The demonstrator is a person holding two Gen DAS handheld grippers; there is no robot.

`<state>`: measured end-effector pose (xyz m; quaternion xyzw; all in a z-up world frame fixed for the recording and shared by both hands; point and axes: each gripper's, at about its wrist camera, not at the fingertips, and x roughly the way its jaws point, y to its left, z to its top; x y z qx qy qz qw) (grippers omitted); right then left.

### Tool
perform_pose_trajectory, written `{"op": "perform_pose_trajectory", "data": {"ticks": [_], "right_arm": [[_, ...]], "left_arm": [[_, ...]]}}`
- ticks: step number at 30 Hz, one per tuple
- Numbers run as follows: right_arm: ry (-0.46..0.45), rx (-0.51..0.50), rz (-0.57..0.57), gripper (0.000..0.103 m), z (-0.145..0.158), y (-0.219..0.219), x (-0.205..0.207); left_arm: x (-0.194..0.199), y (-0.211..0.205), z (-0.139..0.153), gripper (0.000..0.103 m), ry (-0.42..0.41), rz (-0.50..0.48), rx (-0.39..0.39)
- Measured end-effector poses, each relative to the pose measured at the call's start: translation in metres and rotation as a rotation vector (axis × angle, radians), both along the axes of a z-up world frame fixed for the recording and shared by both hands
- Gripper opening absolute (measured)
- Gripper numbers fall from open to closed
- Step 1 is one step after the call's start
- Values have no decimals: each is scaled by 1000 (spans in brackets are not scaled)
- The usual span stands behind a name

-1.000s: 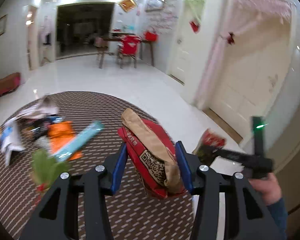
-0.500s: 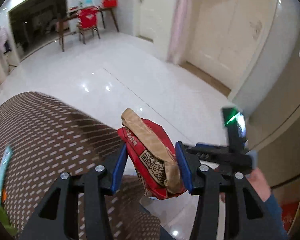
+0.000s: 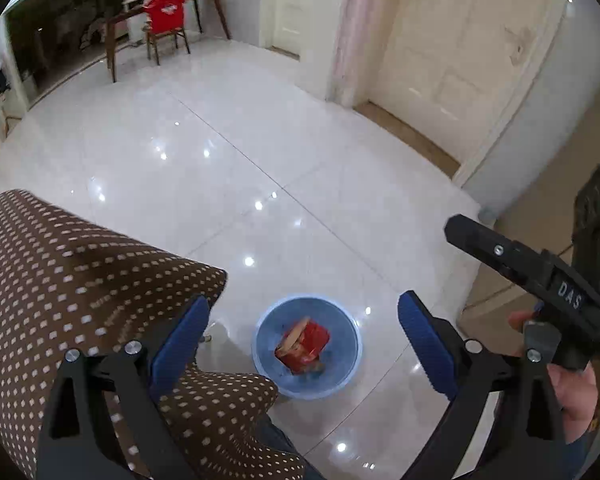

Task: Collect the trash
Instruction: 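Carry the red-and-green box with the left tool and drop it into the blue bucket, then return to the table and grasp the green plant sprig with the right tool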

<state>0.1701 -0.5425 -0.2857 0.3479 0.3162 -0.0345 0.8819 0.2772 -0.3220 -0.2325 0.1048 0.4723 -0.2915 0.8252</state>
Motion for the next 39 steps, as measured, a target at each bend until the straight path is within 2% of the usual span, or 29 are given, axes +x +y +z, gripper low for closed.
{"op": "perform_pose_trajectory", "data": {"ticks": [5, 11, 18, 34, 39], "right_arm": [[-43, -115, 9, 97, 30, 20, -3], [-91, -184, 66, 97, 67, 61, 6], [-140, -201, 156, 97, 100, 120, 19], [-222, -306, 417, 97, 156, 289, 47], [-225, -348, 513, 97, 165, 348, 53]], "left_arm": [[-15, 20, 26, 94, -78, 44, -47], [-34, 54, 59, 94, -170, 96, -92], [-51, 109, 88, 94, -248, 173, -151], [-96, 253, 117, 94, -393, 404, -236], [-111, 295, 121, 94, -431, 492, -215]]}}
